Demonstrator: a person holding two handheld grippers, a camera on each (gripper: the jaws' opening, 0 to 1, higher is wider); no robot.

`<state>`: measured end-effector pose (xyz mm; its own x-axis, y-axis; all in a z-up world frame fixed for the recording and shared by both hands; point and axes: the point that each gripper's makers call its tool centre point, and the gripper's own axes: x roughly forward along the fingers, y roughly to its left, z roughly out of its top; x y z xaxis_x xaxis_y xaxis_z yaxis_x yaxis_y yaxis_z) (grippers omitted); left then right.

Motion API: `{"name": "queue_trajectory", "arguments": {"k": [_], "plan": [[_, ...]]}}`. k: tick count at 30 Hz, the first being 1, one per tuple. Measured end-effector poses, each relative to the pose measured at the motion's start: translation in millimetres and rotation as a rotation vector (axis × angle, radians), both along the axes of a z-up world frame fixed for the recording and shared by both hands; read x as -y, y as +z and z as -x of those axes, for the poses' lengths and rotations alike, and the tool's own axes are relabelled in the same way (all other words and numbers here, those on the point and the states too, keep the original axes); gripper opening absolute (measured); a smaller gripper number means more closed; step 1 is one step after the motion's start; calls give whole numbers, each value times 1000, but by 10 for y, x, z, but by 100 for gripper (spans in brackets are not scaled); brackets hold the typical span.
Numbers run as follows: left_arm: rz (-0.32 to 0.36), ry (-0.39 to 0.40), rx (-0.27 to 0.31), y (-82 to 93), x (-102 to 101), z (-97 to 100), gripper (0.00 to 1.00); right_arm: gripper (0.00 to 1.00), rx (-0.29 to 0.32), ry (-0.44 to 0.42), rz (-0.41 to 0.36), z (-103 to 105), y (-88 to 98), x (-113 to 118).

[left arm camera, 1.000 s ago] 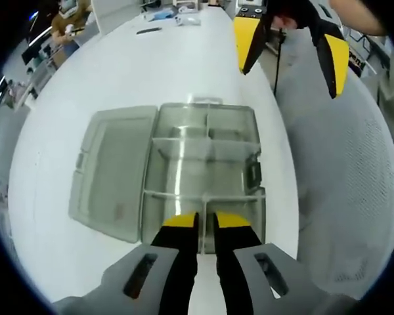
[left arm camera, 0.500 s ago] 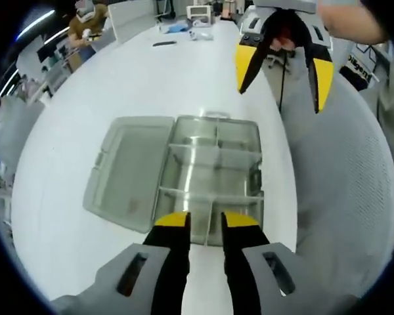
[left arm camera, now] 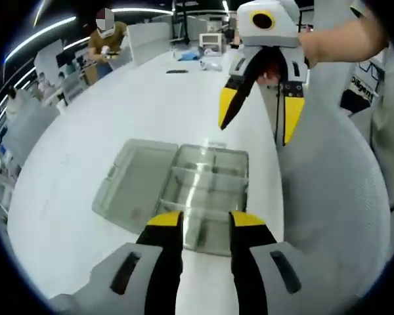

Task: Insert the divider into the dual guide fixture by aligning both edges with the guide slots and pushing it downward to the bottom, including one-sided entry, uneven engagement, binding, and posture correction.

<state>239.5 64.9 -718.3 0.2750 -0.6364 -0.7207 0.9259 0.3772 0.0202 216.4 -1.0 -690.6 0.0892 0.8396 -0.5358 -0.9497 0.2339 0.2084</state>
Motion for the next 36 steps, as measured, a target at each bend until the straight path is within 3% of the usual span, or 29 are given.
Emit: {"name": "queue_trajectory", "arguments": {"k": [13,16,25,36], "plan": [[122,70,44,107,29,155,30,39,18,14,44,-9,6,50],[180,113,44,187,66,169,31,39,22,17,62,-15,-12,95],[231,147,60,224,145,260,34,40,45,26,136,-68,-122,317],[243,155,67,211,147,293,35,39,70,37,219,-201,-289,556]]}}
